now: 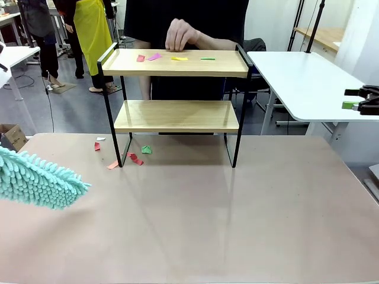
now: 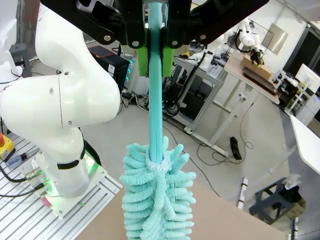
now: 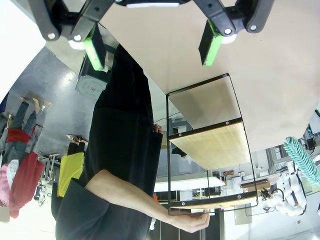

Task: Clean the shelf.
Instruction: Clean the specific section of the Shelf indicated by the human with the Duster.

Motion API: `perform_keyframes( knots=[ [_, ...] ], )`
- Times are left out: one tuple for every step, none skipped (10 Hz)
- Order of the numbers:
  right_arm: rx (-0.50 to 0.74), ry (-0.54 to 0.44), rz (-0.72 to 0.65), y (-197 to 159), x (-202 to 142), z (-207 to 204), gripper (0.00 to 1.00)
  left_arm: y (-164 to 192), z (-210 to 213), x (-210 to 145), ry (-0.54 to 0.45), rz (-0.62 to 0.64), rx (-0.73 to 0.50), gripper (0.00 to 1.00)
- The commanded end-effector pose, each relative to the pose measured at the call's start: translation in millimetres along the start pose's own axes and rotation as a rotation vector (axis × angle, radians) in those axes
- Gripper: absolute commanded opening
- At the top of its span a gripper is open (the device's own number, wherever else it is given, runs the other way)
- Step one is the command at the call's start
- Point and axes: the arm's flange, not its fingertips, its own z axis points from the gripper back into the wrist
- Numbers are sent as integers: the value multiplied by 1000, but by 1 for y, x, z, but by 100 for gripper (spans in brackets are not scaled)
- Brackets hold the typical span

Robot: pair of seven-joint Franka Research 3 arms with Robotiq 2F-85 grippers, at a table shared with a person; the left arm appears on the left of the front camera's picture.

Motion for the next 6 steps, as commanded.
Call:
perform_keyframes(
  knots=[
    [-2, -1, 6, 0, 3, -2, 100, -2, -2, -2, -6, 11, -20, 13],
    [-2, -1, 6, 0, 3, -2, 100, -2, -2, -2, -6, 11, -20, 13],
    [-2, -1, 6, 0, 3, -2, 100, -2, -2, -2, -6, 11, -20, 13],
    [-2, -1, 6, 0, 3, -2, 100, -2, -2, -2, -6, 11, -20, 13],
    [-2, -1, 6, 0, 3, -2, 100, -2, -2, -2, -6, 11, -20, 13],
    [-2, -1, 6, 0, 3, -2, 100, -2, -2, -2, -6, 11, -20, 13]
  ],
)
